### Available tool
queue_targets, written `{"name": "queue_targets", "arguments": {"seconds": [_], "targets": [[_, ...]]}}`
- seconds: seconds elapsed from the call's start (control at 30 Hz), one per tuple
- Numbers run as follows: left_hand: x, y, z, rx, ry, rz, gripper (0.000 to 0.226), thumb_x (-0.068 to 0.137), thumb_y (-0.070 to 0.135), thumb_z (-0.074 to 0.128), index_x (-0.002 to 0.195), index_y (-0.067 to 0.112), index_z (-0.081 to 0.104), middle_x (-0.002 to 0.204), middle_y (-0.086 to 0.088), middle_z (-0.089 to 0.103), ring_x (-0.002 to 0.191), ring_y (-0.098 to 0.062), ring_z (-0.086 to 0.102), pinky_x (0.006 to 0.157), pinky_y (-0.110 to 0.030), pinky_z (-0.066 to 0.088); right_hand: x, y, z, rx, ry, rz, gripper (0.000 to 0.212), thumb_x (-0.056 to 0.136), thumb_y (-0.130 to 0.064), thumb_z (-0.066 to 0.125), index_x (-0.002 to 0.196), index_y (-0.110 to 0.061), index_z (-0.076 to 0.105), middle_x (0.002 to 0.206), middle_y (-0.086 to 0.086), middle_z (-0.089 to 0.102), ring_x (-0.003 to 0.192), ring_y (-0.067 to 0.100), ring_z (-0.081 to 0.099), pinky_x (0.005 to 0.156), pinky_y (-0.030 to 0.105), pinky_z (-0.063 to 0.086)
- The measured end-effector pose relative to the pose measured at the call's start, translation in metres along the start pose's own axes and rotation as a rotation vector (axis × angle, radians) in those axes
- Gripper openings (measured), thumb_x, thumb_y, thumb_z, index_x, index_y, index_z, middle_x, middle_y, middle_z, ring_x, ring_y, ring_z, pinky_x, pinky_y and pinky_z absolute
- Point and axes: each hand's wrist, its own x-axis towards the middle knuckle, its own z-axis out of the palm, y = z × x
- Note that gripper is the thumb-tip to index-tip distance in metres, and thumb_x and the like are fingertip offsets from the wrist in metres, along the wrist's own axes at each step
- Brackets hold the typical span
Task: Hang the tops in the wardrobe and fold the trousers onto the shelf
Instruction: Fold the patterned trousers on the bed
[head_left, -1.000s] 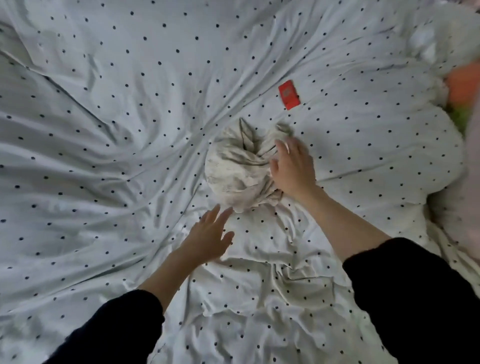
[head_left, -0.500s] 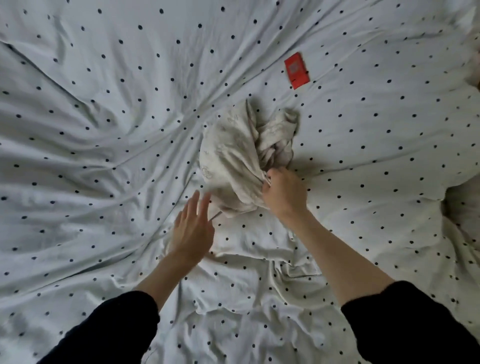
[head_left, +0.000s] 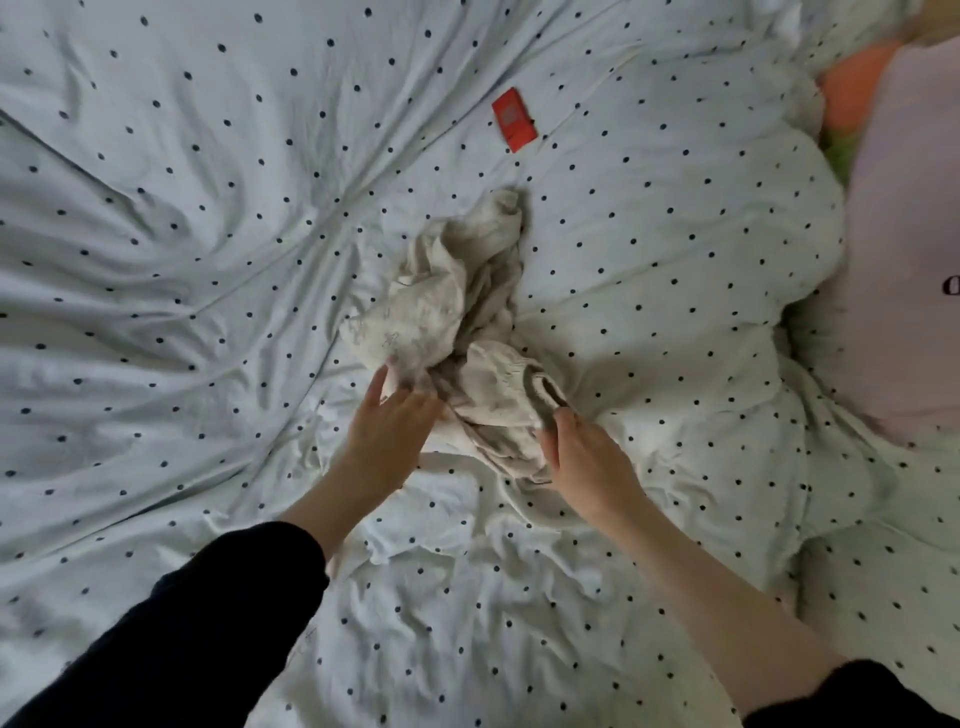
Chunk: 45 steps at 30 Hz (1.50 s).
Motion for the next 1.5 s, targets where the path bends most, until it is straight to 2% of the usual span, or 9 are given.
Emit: {"name": "queue_targets", "arguments": {"seconds": [0.1, 0.23, 0.37, 0.47, 0.67, 0.87, 1.0, 1.3, 1.5], "targets": [[-0.020, -0.008, 0.011, -0.078, -0.148, -0.060, 0.059, 0.092, 0.014, 0.050, 0.146, 0.023, 0.026, 0.133, -0.005, 0.051, 0.124, -0.021, 0.049, 0.116, -0.046, 0.018, -0.020, 0.010, -0.001, 0.088, -0.023, 0.050, 0.032, 0.100, -0.025, 0.039, 0.117, -0.003, 0.052, 0.107, 0.014, 0.059, 0.096, 0.031, 0.056, 0.071, 0.031, 0.040], [-0.027, 0.005, 0.000, -0.259, 0.130, -0.027, 0.089, 0.062, -0.004, 0.075, 0.137, 0.014, 0.031, 0.124, -0.020, 0.055, 0.112, -0.038, 0.057, 0.090, -0.054, 0.048, -0.038, 0.013, -0.005, 0.183, -0.017, 0.026, 0.026, 0.094, -0.024, 0.053, 0.105, -0.003, 0.063, 0.104, 0.008, 0.060, 0.100, 0.021, 0.049, 0.074, 0.024, 0.037], [-0.016, 0.037, -0.042, -0.312, 0.317, 0.230, 0.092, 0.072, -0.003, 0.064, 0.147, 0.023, 0.018, 0.155, -0.013, 0.020, 0.142, -0.034, 0.019, 0.111, -0.049, 0.030, -0.065, -0.004, -0.020, 0.156, 0.096, -0.175, 0.016, 0.078, -0.021, 0.074, 0.077, -0.005, 0.069, 0.082, 0.005, 0.068, 0.087, 0.026, 0.054, 0.068, 0.033, 0.051], [-0.016, 0.057, -0.073, -0.335, 0.148, 0.421, 0.065, 0.091, 0.009, 0.051, 0.147, 0.025, 0.023, 0.158, -0.002, 0.012, 0.146, -0.023, 0.003, 0.118, -0.042, 0.014, -0.092, -0.014, -0.036, 0.100, 0.127, -0.262, 0.022, 0.058, -0.018, 0.088, 0.067, -0.010, 0.069, 0.071, -0.002, 0.069, 0.071, 0.022, 0.062, 0.054, 0.025, 0.051], [-0.062, 0.066, -0.096, -0.345, -0.020, 0.435, 0.037, 0.097, 0.027, 0.045, 0.133, 0.019, 0.049, 0.139, -0.004, 0.046, 0.132, -0.018, 0.039, 0.107, -0.035, 0.036, -0.138, -0.003, -0.066, 0.062, 0.083, -0.207, 0.027, 0.090, -0.021, 0.057, 0.113, -0.008, 0.066, 0.116, 0.004, 0.063, 0.108, 0.023, 0.053, 0.081, 0.035, 0.051], [-0.110, 0.082, -0.155, -0.331, 0.071, 0.403, 0.045, 0.094, 0.031, 0.052, 0.136, 0.017, 0.044, 0.149, -0.002, 0.027, 0.133, -0.020, 0.034, 0.103, -0.034, 0.039, -0.173, -0.011, -0.135, 0.099, 0.195, -0.295, 0.026, 0.092, -0.015, 0.055, 0.115, -0.004, 0.062, 0.104, 0.009, 0.059, 0.103, 0.023, 0.049, 0.087, 0.023, 0.038], [-0.128, 0.085, -0.194, -0.258, 0.295, 0.461, 0.032, 0.088, 0.029, 0.057, 0.114, 0.011, 0.063, 0.131, -0.009, 0.052, 0.124, -0.027, 0.049, 0.086, -0.045, 0.053, -0.190, -0.011, -0.183, 0.014, 0.204, -0.408, 0.024, 0.091, -0.013, 0.055, 0.113, -0.007, 0.063, 0.099, 0.004, 0.054, 0.102, 0.021, 0.046, 0.091, 0.026, 0.038], [-0.181, 0.045, -0.362, -0.312, 0.621, 0.237, 0.027, 0.085, 0.035, 0.054, 0.094, 0.012, 0.064, 0.113, 0.001, 0.057, 0.099, -0.019, 0.058, 0.070, -0.023, 0.040, -0.215, -0.040, -0.327, 0.149, 0.411, -0.384, 0.036, 0.087, -0.032, 0.065, 0.101, 0.001, 0.064, 0.108, 0.004, 0.056, 0.100, 0.018, 0.053, 0.088, 0.029, 0.039], [-0.233, 0.019, -0.446, -0.739, 0.781, 0.083, 0.006, 0.072, 0.026, 0.055, 0.070, 0.020, 0.056, 0.098, 0.008, 0.065, 0.087, -0.011, 0.059, 0.079, -0.025, 0.045, -0.244, -0.074, -0.401, 0.295, 0.582, -0.436, 0.017, 0.084, -0.024, 0.069, 0.072, -0.016, 0.061, 0.070, 0.000, 0.057, 0.063, 0.015, 0.051, 0.054, 0.021, 0.034]]}}
